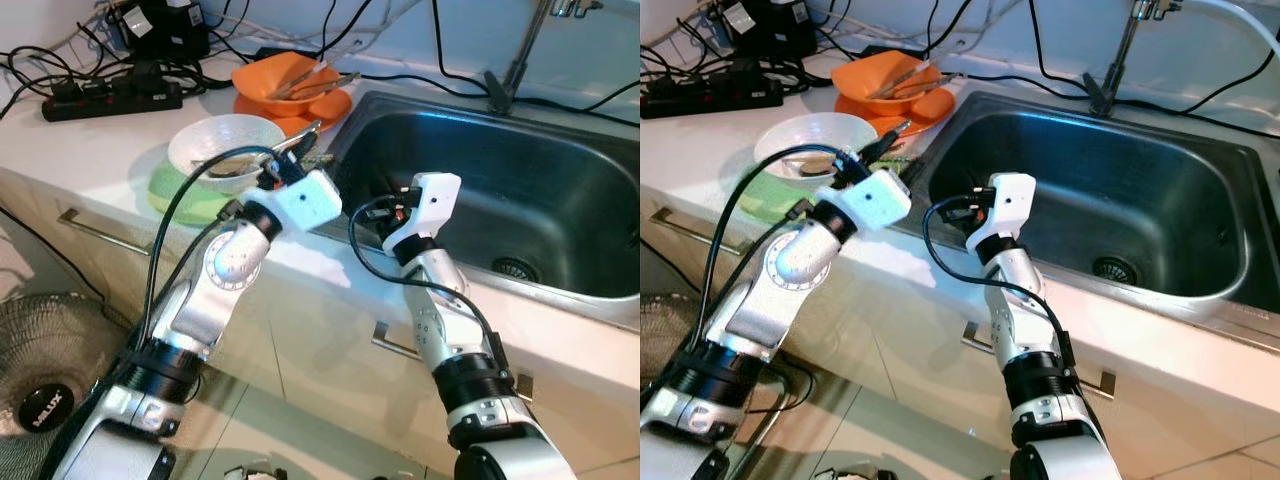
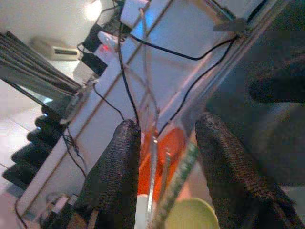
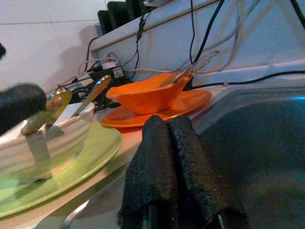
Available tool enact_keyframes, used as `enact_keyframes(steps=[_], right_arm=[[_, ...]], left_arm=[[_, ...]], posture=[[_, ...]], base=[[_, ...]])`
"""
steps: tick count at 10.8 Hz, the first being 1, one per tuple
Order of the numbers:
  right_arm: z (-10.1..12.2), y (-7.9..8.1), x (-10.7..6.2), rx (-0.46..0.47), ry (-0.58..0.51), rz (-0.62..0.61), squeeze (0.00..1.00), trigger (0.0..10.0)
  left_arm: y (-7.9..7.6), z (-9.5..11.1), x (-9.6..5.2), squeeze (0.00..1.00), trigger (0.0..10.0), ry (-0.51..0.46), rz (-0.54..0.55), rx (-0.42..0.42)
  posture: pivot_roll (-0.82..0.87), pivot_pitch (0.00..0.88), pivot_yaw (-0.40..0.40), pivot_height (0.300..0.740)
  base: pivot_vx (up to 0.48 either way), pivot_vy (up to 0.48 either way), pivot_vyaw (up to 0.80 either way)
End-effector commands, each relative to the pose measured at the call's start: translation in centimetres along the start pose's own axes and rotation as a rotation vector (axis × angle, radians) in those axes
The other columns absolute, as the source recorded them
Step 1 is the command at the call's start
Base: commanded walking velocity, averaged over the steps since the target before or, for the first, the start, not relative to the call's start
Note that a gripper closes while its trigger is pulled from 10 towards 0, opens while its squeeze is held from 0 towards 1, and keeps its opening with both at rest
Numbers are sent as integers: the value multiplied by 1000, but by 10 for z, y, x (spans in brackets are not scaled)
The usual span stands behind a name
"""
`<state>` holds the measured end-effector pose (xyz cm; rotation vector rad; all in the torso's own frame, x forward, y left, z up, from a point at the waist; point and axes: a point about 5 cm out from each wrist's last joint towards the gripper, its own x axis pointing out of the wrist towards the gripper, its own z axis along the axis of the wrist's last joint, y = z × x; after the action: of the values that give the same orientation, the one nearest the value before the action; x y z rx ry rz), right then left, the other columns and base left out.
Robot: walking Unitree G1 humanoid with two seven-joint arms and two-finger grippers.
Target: Kitchen organization
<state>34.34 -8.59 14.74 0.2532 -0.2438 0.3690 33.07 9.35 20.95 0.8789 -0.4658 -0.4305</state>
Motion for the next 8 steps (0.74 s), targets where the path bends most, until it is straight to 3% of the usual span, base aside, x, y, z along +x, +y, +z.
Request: enact_keyframes(steps=[1,3,5,6,8], right_arm=[[9,-6,4,-14,-33,-22,0,10000],[16,-28,4,-66,-37,-103,0,10000],[24,-41,6,-109,-42,-151,0,10000],[27,-46,7,-106,-46,-177,1000,10000],[28,-50,8,-117,-37,-192,1000,10000]], left_arm=[[1,4,2,0,10000,-10,-9,25],[-6,10,2,0,10000,-15,-23,5],[-7,9,3,0,10000,-3,-35,11],[-9,9,4,0,10000,-2,-40,22],[-11,9,5,0,10000,-7,-54,31]], posture=[[55,18,28,740],[54,29,28,740],[53,30,30,740],[53,29,29,740],[56,30,28,740]], base=[[0,0,0],[0,0,0],[0,0,0],[0,0,0],[0,0,0]])
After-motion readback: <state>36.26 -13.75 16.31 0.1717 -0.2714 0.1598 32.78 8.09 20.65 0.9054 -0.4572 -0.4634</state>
